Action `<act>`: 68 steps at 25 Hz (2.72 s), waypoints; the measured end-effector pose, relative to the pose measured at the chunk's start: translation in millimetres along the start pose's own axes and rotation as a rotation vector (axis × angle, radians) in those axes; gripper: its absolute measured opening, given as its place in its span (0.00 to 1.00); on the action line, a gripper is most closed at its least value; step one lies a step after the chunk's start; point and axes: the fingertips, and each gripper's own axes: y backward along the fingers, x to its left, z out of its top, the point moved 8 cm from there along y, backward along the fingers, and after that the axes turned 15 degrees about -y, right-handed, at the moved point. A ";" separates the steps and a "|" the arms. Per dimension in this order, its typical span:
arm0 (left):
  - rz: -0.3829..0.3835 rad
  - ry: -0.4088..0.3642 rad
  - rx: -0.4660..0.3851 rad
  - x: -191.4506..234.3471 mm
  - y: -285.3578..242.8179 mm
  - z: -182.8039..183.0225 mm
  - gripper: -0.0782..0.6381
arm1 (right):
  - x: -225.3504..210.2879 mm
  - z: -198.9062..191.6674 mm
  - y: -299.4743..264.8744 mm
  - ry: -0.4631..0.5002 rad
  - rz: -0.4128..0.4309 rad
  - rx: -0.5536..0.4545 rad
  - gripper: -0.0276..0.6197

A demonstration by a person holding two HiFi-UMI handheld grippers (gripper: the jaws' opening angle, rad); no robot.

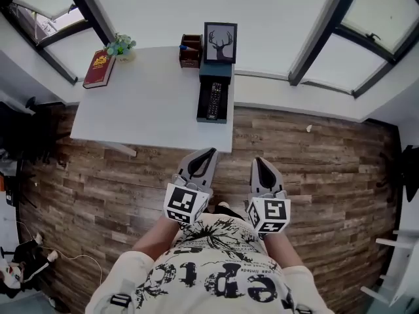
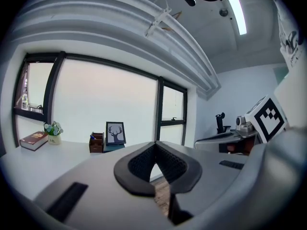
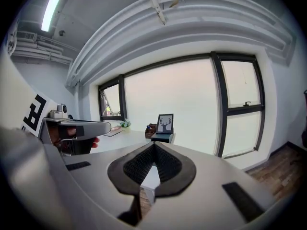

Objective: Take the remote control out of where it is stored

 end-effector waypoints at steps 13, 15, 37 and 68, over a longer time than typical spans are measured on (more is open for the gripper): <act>0.005 0.101 0.116 40.5 -93.0 -21.9 0.12 | -55.0 17.3 -69.7 -0.036 -0.049 0.048 0.05; 0.000 0.095 0.104 58.3 -113.5 -18.0 0.12 | -58.9 29.1 -92.5 -0.022 -0.048 0.049 0.05; 0.037 0.192 0.189 156.9 -231.6 -77.1 0.12 | -76.6 53.7 -296.2 0.030 0.079 0.244 0.05; 0.070 0.324 0.825 137.3 -313.8 -180.7 0.49 | -159.1 36.3 -369.3 0.023 0.226 0.525 0.05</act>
